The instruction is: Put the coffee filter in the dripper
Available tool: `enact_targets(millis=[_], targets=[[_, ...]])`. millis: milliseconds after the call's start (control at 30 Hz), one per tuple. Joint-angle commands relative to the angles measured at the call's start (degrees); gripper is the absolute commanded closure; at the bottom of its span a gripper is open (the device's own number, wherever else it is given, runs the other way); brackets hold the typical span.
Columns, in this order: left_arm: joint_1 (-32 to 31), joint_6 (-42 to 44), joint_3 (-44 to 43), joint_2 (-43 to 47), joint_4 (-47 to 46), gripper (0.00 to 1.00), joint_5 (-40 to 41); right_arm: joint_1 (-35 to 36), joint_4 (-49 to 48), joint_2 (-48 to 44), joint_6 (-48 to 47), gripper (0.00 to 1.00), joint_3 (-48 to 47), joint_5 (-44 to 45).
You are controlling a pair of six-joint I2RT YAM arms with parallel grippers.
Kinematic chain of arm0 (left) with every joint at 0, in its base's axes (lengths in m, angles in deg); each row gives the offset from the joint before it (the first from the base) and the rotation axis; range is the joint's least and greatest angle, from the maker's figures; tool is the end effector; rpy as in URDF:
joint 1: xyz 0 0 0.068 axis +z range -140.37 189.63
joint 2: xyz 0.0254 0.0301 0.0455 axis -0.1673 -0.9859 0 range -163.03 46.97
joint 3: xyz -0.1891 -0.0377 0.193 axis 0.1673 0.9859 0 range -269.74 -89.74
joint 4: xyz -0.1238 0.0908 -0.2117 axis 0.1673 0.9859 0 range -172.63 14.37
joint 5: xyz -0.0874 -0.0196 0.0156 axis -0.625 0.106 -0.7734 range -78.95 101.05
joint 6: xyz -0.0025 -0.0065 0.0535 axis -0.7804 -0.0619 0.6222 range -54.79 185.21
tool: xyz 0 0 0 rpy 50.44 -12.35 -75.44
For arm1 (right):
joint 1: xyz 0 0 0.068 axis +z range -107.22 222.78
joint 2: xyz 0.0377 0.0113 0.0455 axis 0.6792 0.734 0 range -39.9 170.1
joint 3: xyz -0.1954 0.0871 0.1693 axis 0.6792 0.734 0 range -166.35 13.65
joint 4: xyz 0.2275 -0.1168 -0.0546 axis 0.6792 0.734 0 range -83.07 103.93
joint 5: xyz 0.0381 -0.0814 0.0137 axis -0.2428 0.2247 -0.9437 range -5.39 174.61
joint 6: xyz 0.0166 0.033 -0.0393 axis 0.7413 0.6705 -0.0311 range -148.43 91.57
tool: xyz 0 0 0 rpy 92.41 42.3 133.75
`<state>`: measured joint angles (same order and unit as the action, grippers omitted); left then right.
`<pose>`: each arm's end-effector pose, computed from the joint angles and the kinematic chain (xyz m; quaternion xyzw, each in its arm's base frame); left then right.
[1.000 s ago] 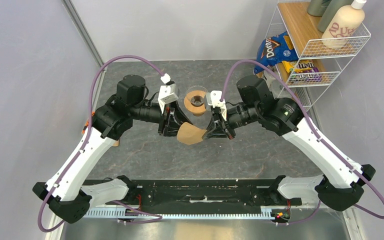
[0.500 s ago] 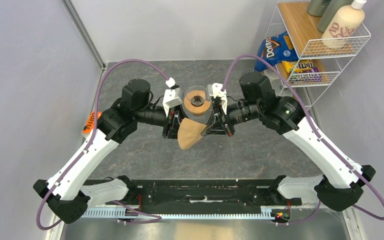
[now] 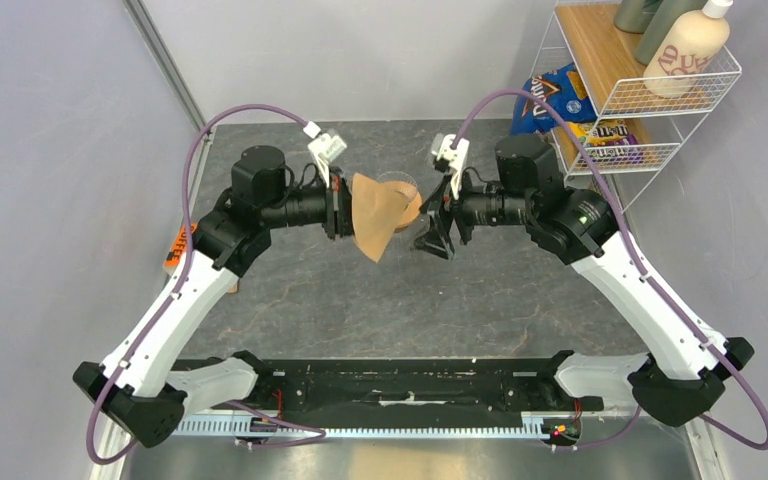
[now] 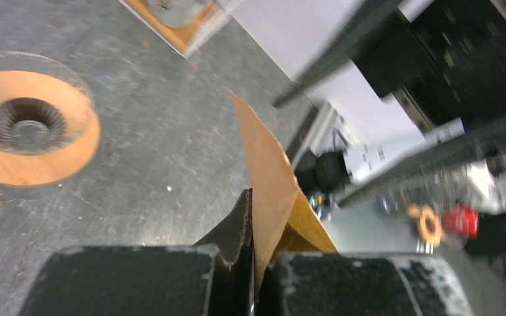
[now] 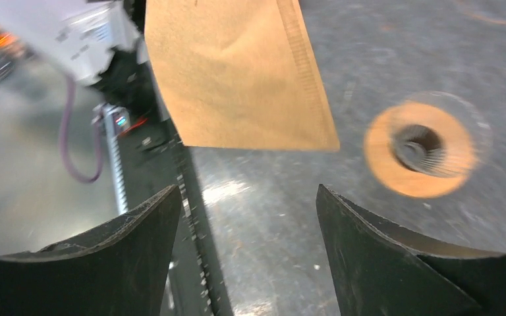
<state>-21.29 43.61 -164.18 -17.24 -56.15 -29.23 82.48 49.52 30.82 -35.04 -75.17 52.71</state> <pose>0.1879 -0.1394 0.4254 0.2669 0.7318 -0.4963 0.3833 0.1741 0.1691 0.4526 -0.4546 0.6850 0.3697 0.4329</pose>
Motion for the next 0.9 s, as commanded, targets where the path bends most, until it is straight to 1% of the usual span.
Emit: enact_targets(millis=[0, 67, 233, 333, 500, 633, 800, 867], targets=[[0.4, -15.3, -8.7, -6.1, -0.2, 0.98, 20.0, -0.1, -14.0, -3.0, 10.4, 0.17, 1.9, 17.6], [0.2, -18.1, -13.4, -9.3, 2.6, 0.98, 24.8, 0.2, -14.8, -1.2, 11.0, 0.15, 0.5, 19.2], [-1.9, -22.0, -18.7, -12.7, 4.8, 0.98, 32.6, 2.8, -17.7, 2.6, 10.7, 0.15, -1.7, 21.9], [-2.1, -23.6, -19.3, -13.3, 5.8, 0.98, 33.9, 4.2, -19.9, 3.5, 9.6, 0.15, -1.5, 24.8], [-2.2, -25.9, -18.6, -13.3, 4.8, 0.98, 33.7, 6.3, -23.6, 4.9, 8.6, 0.17, -0.8, 28.5], [-2.1, -25.7, -18.9, -13.3, 5.2, 0.98, 34.2, 7.4, -26.2, 5.4, 7.1, 0.24, 0.0, 34.2], [-2.1, -26.8, -18.6, -13.1, 5.1, 0.98, 33.9, 8.3, -27.0, 5.9, 3.9, 0.43, -0.2, 41.2], [-2.1, -27.4, -18.6, -13.4, 5.2, 0.98, 34.2, 8.7, -27.8, 5.9, 2.9, 0.44, -0.1, 43.3]])
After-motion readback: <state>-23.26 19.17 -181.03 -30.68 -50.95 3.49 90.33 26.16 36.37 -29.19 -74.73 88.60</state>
